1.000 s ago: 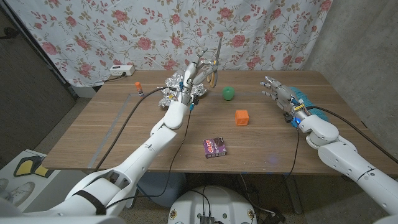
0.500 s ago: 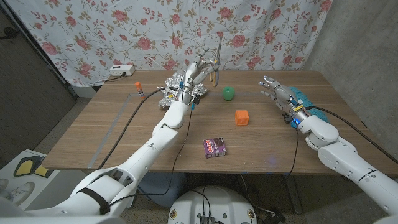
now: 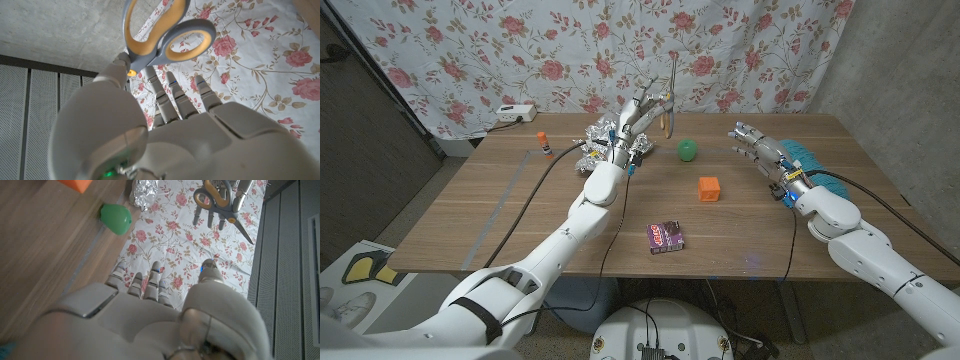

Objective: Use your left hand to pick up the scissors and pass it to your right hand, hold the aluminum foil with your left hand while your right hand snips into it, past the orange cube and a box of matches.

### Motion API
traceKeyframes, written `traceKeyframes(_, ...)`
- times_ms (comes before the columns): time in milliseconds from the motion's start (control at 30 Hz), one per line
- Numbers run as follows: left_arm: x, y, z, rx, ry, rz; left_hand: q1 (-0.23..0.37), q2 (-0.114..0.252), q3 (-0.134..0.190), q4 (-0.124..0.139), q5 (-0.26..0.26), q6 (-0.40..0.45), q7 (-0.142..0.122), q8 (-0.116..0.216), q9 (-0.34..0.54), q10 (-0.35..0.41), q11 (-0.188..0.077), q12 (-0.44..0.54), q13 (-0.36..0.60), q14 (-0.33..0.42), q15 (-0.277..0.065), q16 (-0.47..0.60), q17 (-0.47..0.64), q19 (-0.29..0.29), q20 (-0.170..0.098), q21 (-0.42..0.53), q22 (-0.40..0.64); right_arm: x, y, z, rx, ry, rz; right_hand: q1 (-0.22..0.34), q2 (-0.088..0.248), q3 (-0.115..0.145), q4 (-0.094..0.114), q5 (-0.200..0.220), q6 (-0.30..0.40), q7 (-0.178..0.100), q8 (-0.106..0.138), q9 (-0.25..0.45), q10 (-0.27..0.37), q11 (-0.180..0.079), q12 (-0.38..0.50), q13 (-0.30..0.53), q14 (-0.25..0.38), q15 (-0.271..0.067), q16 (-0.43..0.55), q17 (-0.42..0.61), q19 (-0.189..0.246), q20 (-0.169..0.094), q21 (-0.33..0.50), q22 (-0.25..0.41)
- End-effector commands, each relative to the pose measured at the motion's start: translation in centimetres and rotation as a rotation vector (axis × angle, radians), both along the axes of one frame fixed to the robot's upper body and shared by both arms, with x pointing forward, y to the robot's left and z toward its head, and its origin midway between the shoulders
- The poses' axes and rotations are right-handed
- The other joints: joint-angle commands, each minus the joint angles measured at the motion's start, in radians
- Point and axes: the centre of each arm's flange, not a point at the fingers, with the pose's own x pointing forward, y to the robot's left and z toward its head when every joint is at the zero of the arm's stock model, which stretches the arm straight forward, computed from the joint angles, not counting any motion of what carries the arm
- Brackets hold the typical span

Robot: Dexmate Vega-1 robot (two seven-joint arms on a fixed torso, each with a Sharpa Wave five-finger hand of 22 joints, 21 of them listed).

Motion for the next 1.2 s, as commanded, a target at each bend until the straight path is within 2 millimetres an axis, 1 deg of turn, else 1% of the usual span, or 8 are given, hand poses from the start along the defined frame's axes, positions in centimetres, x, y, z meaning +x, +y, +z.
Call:
traceKeyframes(33,0.1,-0.2,-0.1,-0.019,0.017,-0.054,0.011,0.016,-0.002,0.001,0.007,0.005,-0.004,-0.003,0.002,0.002,-0.008,0.006,0.118,-0.023,-0.014,0.007,0.004,-0.003,0.003,0.0,0.003,-0.7,1.0,0.3,-0.006,-0.023,0.032,0.02,0.001,0.011,-0.002,0.009,-0.006,-0.008,0.007,0.003,0.007,-0.012,0.006,0.005,-0.001,-0.009,0.004,0.001,0.004,-0.003,0.005,0.002)
traceKeyframes(267,-0.1,-0.2,-0.1,-0.007,0.0,-0.035,0.012,0.016,-0.002,0.002,0.008,0.007,-0.001,-0.003,0.002,0.001,-0.008,0.005,0.116,-0.021,-0.013,0.006,0.004,-0.002,0.004,0.001,0.004,-0.9,1.3,0.4,-0.004,-0.026,0.04,0.03,-0.003,0.016,-0.002,0.012,-0.012,-0.013,0.005,0.003,0.002,-0.018,0.003,0.009,-0.002,-0.006,0.003,0.0,0.006,-0.003,0.005,0.002)
traceKeyframes(700,0.0,-0.4,-0.5,-0.04,0.015,-0.095,0.014,0.016,0.0,0.002,0.011,0.011,-0.001,-0.002,0.002,0.001,-0.008,0.006,0.114,-0.018,-0.014,0.003,0.001,-0.002,0.002,0.002,0.004,-1.3,2.3,0.6,-0.033,-0.031,0.059,0.042,-0.011,0.022,0.002,0.016,-0.009,-0.021,0.006,0.003,-0.01,-0.004,-0.004,0.016,-0.009,-0.007,0.0,-0.001,0.007,-0.002,0.005,0.002)
traceKeyframes(867,0.2,-0.8,-0.6,-0.038,0.022,-0.116,0.014,0.018,-0.001,0.004,0.011,0.011,0.0,-0.002,0.002,0.001,-0.008,0.005,0.112,-0.019,-0.015,0.002,0.002,-0.002,0.002,0.002,0.004,-1.4,2.6,0.8,-0.047,-0.024,0.059,0.046,-0.018,0.03,0.013,0.021,0.064,-0.06,0.031,0.007,-0.022,-0.001,-0.012,0.029,-0.009,0.016,0.001,0.0,0.01,-0.002,0.006,0.002)
traceKeyframes(1000,0.3,-1.1,-0.7,-0.036,0.03,-0.14,0.015,0.018,-0.002,0.003,0.012,0.011,0.001,-0.003,0.002,0.001,-0.008,0.006,0.112,-0.019,-0.015,0.002,0.002,-0.002,0.002,0.002,0.004,-1.4,2.8,0.8,-0.051,-0.015,0.056,0.045,-0.018,0.031,0.015,0.021,0.079,-0.063,0.036,0.008,-0.02,0.002,-0.012,0.033,-0.003,0.023,0.004,0.001,0.015,-0.002,0.008,0.003)
traceKeyframes(1033,0.4,-1.2,-0.7,-0.032,0.03,-0.147,0.015,0.018,-0.002,0.003,0.012,0.01,0.0,-0.003,0.002,0.0,-0.008,0.006,0.111,-0.019,-0.015,0.001,0.002,-0.002,0.003,0.002,0.004,-1.4,2.8,0.8,-0.054,-0.015,0.055,0.043,-0.019,0.032,0.018,0.022,0.109,-0.078,0.045,0.01,-0.019,0.005,-0.012,0.037,-0.003,0.029,0.004,0.001,0.02,-0.002,0.009,0.003)
traceKeyframes(1067,0.4,-1.3,-0.7,-0.03,0.028,-0.149,0.015,0.018,-0.002,0.004,0.012,0.01,0.0,-0.003,0.002,0.0,-0.008,0.005,0.111,-0.02,-0.015,0.001,0.002,-0.002,0.003,0.002,0.004,-1.4,2.9,0.9,-0.061,-0.013,0.054,0.042,-0.021,0.036,0.021,0.023,0.176,-0.095,0.067,0.013,-0.019,0.01,-0.013,0.045,-0.004,0.034,0.003,0.0,0.024,-0.001,0.009,0.003)
traceKeyframes(1200,0.4,-1.6,-0.7,-0.029,0.03,-0.163,0.016,0.018,-0.003,0.004,0.012,0.009,0.0,-0.004,0.002,-0.001,-0.008,0.005,0.11,-0.021,-0.015,0.001,0.003,-0.004,0.003,0.002,0.004,-1.4,3.1,1.1,-0.07,-0.004,0.06,0.041,-0.023,0.043,0.024,0.024,0.283,-0.112,0.099,0.021,-0.041,0.038,-0.025,0.054,-0.011,0.058,-0.001,0.0,0.025,0.0,0.006,0.003)
